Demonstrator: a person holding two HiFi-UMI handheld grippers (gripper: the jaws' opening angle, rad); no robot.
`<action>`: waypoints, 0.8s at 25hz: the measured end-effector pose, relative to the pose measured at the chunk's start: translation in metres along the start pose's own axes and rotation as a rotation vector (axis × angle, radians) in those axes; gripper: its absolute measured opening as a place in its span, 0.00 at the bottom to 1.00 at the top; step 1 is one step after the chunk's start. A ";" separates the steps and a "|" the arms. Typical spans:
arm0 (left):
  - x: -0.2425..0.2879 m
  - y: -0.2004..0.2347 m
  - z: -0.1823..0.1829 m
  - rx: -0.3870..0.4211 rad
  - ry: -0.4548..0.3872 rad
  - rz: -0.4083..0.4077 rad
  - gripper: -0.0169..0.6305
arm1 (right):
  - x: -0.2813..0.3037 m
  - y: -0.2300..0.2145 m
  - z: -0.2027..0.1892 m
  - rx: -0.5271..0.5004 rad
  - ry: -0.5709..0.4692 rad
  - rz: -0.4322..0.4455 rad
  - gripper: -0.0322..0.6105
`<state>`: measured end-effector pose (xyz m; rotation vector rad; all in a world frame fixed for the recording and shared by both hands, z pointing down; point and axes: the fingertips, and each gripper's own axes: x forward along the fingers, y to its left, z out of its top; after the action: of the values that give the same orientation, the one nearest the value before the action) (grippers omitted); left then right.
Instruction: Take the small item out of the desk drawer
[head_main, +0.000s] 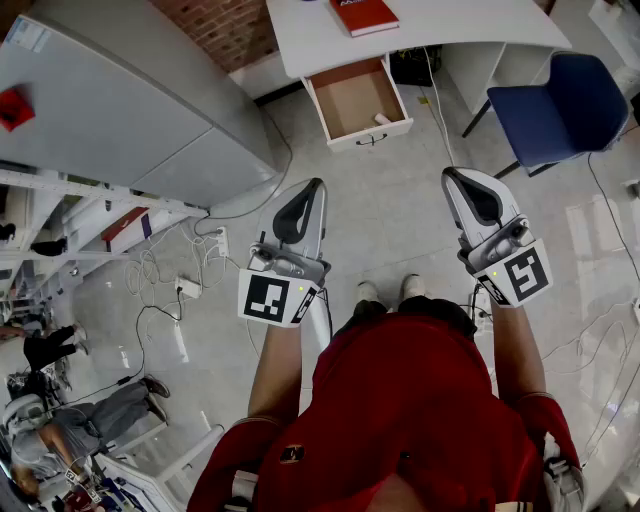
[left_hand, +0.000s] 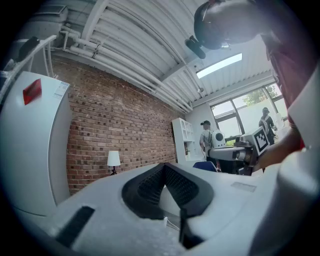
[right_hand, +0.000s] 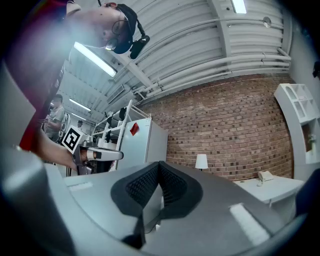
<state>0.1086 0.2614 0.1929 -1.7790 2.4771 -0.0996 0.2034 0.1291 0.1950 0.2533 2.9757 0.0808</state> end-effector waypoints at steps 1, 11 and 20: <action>0.001 -0.001 0.001 0.001 0.001 0.000 0.03 | -0.001 -0.001 0.001 0.001 -0.003 0.001 0.07; 0.021 -0.013 0.003 0.005 -0.010 0.021 0.03 | -0.014 -0.025 0.003 0.031 -0.030 0.026 0.07; 0.056 -0.027 0.000 0.032 -0.007 0.049 0.03 | -0.029 -0.059 -0.004 0.031 -0.025 0.072 0.07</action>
<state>0.1157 0.1994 0.1934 -1.7024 2.4977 -0.1285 0.2212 0.0655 0.1995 0.3628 2.9446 0.0389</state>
